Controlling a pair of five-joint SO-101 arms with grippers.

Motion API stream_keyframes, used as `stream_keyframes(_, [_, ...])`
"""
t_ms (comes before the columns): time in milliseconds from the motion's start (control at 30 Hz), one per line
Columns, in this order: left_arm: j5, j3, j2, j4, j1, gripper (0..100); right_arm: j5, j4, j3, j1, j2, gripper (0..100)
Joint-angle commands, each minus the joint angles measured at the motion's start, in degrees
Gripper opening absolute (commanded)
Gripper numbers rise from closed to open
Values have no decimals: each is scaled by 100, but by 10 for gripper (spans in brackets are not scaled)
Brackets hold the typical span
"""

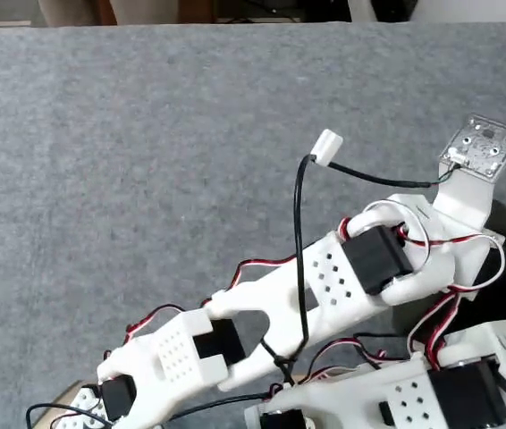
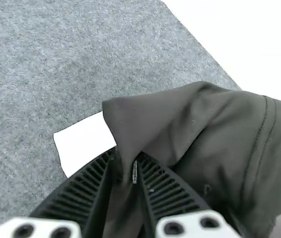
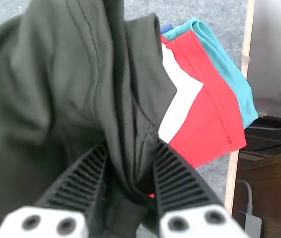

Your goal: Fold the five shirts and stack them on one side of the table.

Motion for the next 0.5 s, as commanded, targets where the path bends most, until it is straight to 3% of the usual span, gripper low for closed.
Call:
stream_keyframes(0, [26,-26,-356,-114,97,23,44,-202,101,101,-4,5])
stream_keyframes(100, [-105,-26,-365,70,88,119,44,-193,110,101,-4,42])
stream_keyframes(200, [-44,-26,-365,343,105,226,0,-167,127,110,-13,176])
stream_keyframes(333, [-53,-26,-365,378,62,230,0,-167,127,101,-13,384])
stream_keyframes(467, [-53,-53,-365,378,-18,231,0,-167,127,101,-13,505])
